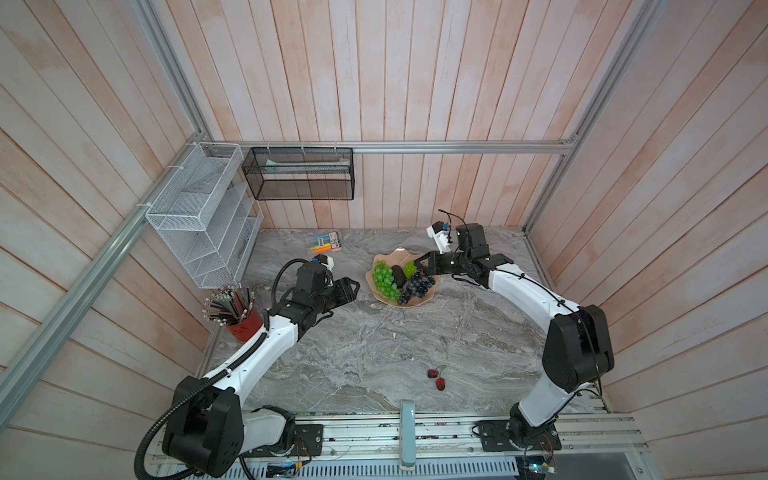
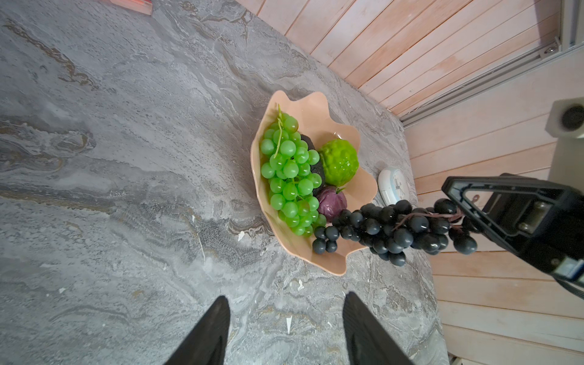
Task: Arrange fruit in a fruit bowl
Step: Place the fruits in the fruit bowl.
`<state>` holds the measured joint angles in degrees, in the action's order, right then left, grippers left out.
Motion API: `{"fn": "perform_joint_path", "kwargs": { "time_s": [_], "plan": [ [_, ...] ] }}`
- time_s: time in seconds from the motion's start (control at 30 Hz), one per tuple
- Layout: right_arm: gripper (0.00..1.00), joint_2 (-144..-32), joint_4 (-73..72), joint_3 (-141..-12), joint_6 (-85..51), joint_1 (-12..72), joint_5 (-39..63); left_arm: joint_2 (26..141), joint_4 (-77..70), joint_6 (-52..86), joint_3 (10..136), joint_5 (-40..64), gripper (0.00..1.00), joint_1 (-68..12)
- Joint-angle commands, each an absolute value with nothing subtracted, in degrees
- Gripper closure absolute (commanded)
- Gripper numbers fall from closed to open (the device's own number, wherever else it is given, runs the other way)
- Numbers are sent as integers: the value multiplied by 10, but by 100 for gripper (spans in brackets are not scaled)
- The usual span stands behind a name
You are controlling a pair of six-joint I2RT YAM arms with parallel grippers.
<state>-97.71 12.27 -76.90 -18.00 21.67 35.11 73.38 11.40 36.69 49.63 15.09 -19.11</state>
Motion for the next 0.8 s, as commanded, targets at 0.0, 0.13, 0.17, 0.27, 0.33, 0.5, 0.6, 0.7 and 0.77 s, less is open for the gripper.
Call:
{"fn": "perform_joint_path", "kwargs": {
  "time_s": [0.0,0.13,0.17,0.27,0.33,0.5,0.6,0.7,0.77],
  "plan": [
    [100,-987,144,-786,-169,217,373,736,127,365,514,150,41,-188],
    [100,-998,178,-803,-155,211,342,737,127,364,516,151,40,-188],
    [100,-999,183,-806,-155,207,340,737,128,363,517,151,41,-188],
    [100,-989,187,-803,-159,203,340,737,129,362,518,150,40,-188],
    [100,-983,194,-803,-160,203,343,738,128,362,519,151,41,-188],
    [100,-987,188,-788,-154,199,336,746,121,365,517,157,40,-188],
    [100,-1006,169,-791,-156,190,340,748,120,366,517,159,40,-188],
    [100,-1026,151,-804,-160,183,337,746,118,367,515,159,40,-188],
    [100,-1038,137,-813,-162,181,333,744,119,367,514,159,40,-188]
  ]
}}
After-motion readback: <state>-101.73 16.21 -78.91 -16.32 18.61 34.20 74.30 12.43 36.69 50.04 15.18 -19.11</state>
